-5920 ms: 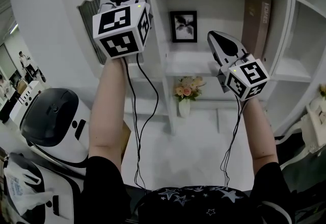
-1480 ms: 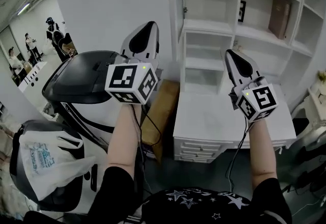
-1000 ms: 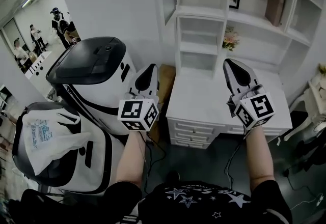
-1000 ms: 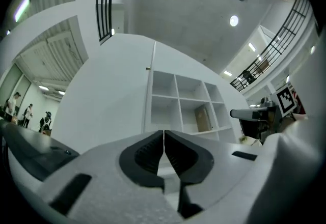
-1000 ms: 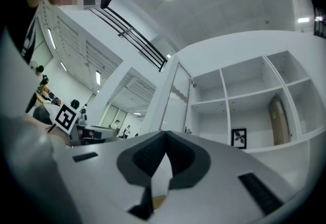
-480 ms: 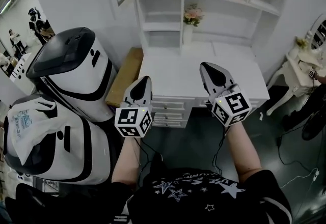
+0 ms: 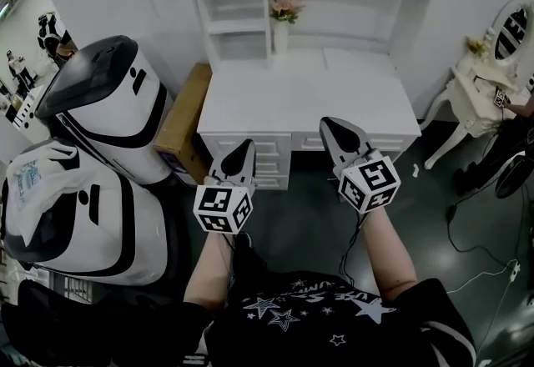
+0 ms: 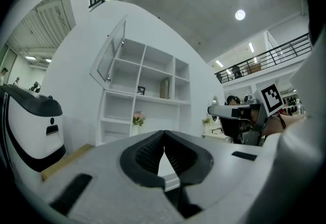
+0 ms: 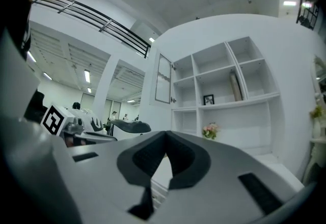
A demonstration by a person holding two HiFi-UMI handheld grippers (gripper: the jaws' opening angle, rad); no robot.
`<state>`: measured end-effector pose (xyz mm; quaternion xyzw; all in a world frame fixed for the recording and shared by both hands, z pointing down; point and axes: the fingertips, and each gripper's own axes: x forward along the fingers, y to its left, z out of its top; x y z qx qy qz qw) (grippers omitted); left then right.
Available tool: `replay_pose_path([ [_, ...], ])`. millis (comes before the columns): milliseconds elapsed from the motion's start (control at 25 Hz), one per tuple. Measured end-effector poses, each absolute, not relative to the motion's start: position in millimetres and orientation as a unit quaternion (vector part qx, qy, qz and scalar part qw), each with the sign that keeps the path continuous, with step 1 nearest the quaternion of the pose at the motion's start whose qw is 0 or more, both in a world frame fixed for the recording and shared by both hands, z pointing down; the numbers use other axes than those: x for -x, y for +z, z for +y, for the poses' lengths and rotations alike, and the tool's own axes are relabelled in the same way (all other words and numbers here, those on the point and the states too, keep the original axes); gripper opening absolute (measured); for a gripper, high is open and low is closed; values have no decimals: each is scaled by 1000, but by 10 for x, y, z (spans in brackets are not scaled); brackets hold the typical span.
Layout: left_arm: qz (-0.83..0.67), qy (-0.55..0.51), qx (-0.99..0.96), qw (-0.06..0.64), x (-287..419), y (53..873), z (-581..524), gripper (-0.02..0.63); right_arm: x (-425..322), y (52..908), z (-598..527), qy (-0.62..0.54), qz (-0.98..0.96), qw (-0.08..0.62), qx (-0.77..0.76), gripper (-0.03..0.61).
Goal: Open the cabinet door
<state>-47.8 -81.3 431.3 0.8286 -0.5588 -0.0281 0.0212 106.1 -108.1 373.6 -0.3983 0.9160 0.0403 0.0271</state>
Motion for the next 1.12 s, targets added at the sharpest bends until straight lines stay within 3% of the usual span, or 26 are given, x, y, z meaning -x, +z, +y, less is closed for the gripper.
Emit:
replay_pose_path([
  [720, -504, 35, -851, 140, -341, 5393, 211, 9, -1577, 4788, -335, -57, 905, -24, 420, 5],
  [1120, -475, 54, -868, 135, -202, 5565, 675, 9, -1418, 4988, -93, -56, 895, -23, 441, 5],
])
